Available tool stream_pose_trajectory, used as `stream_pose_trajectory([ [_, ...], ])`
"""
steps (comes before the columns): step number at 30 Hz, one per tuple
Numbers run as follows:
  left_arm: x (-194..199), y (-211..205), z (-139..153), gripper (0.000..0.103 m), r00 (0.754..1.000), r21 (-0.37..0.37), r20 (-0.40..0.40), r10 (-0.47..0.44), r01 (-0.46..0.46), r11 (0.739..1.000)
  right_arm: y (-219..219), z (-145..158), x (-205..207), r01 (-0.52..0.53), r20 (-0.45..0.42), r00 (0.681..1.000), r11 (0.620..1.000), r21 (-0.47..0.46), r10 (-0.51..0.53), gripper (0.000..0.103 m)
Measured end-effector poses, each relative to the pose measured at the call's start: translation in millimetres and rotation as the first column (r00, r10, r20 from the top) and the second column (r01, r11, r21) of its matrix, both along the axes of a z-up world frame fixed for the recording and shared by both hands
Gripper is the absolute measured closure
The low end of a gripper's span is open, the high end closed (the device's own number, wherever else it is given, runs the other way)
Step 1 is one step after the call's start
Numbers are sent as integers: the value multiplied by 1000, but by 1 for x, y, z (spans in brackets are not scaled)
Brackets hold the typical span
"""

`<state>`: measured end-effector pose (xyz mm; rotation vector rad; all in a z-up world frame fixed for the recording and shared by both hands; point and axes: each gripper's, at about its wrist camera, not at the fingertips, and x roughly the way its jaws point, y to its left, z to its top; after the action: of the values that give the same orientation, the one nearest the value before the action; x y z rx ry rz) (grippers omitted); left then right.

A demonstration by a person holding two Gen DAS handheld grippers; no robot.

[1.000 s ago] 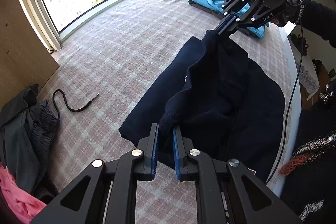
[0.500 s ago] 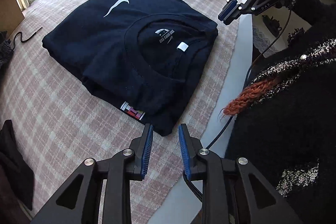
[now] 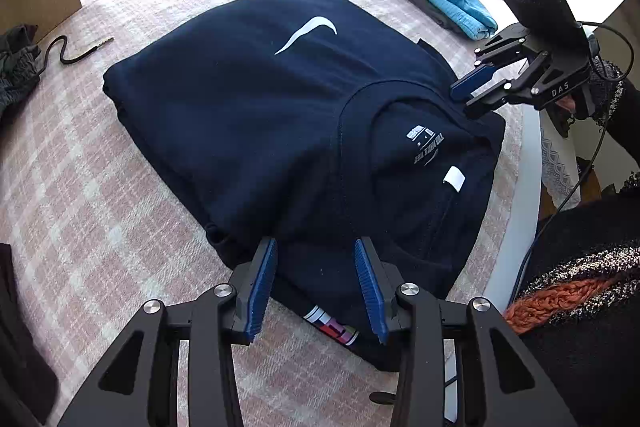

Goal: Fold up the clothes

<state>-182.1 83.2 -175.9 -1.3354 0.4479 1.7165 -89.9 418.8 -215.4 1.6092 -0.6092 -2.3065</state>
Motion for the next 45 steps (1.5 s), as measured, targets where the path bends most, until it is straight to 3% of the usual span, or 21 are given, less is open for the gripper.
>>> stream_pose_trajectory([
  [2, -7, -1, -5, 63, 999, -7, 12, 40, -39, 999, 18, -7, 1, 71, 20, 997, 997, 13, -71, 55],
  [4, -15, -9, 1, 49, 991, 8, 48, 124, -124, 992, 23, -19, -4, 93, 52, 994, 996, 7, -93, 55],
  [6, -24, -13, 3, 42, 971, 19, 101, 215, -218, 976, 22, -29, -11, 95, 83, 992, 995, -33, -92, 55],
  [9, -28, -9, -5, 42, 940, 17, 163, 300, -306, 952, 14, -39, -12, 108, 91, 991, 990, -89, -99, 55],
  [12, -27, -3, -16, 41, 923, -28, 167, 345, -346, 938, 14, -40, -11, 135, 85, 988, 984, -112, -126, 55],
  [15, -29, -7, -27, 41, 885, -49, 225, 408, -408, 912, 16, -42, -7, 175, 105, 982, 971, -165, -159, 55],
  [17, -29, -10, -32, 41, 855, -51, 258, 449, -452, 890, 12, -40, -8, 180, 100, 981, 973, -145, -167, 54],
  [20, -29, -8, -39, 41, 835, -80, 267, 481, -478, 875, -3, -33, -11, 144, 89, 986, 989, -35, -140, 54],
  [26, -26, 8, -45, 39, 847, -121, 215, 486, -471, 874, -27, -28, -11, 117, 45, 992, 990, 77, -120, 27],
  [33, -15, 18, -46, 34, 853, -127, 151, 499, -484, 866, -63, -27, -12, -20, 31, 999, 952, 306, 11, 26],
  [39, -7, 27, -46, 36, 869, -108, 171, 465, -452, 885, -58, -26, -18, -42, 31, 999, 974, 222, 36, 27],
  [45, -2, 37, -48, 36, 883, -100, 167, 440, -428, 898, -36, -26, -20, 15, 23, 1000, 998, 63, -16, 27],
])
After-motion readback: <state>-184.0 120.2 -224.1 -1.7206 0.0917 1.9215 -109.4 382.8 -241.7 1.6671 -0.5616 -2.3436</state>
